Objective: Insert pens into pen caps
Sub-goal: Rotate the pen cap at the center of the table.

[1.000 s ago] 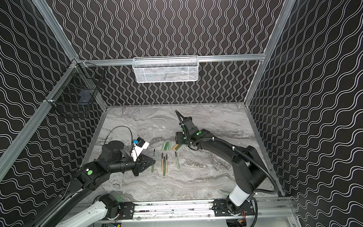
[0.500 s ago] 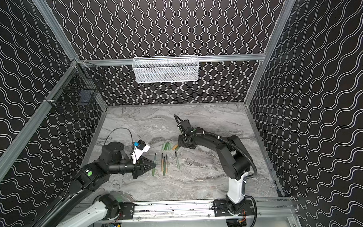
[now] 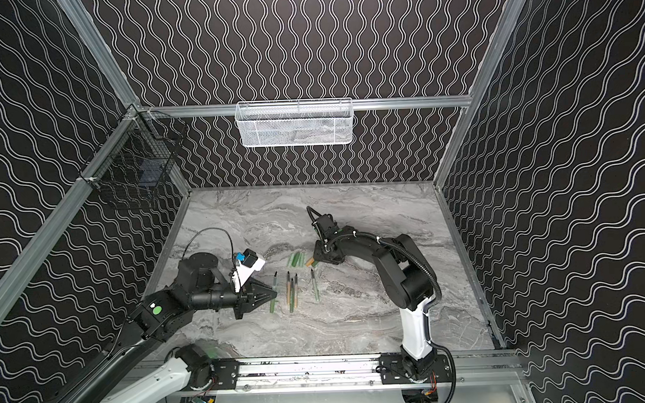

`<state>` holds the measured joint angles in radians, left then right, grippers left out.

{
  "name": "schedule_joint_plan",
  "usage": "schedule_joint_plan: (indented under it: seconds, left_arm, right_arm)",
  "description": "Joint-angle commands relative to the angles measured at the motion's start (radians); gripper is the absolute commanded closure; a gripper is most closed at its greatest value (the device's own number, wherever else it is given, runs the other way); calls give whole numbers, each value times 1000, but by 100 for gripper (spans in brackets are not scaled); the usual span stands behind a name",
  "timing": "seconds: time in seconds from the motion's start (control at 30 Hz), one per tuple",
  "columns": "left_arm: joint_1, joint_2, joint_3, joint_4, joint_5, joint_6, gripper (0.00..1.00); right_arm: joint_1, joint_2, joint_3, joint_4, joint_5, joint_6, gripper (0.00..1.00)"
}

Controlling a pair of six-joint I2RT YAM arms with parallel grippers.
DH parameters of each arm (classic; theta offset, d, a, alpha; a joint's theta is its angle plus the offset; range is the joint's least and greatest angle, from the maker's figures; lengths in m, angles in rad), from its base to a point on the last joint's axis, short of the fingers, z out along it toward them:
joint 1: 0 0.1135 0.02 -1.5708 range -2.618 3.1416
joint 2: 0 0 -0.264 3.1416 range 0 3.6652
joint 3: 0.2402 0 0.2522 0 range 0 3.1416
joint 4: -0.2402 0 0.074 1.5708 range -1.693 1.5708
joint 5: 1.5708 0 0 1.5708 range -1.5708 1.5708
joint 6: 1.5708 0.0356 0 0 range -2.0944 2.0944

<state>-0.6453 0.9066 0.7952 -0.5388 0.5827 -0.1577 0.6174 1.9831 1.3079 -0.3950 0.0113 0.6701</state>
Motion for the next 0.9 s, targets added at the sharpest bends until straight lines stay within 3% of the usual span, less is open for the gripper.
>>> schedule_joint_plan:
  seconds: [0.0,0.27,0.87]
  left_arm:
    - [3,-2,-1,27,2,12,100]
    - [2,-7,-2,22,-12,14,100]
    - [2,-2,-1,24,-20,12,100]
  right_arm:
    - [8,16,18,-2,22,19,54]
    - [60,61,79,-89,104,-6,62]
    - [69,18,4,-106,161,-86,79]
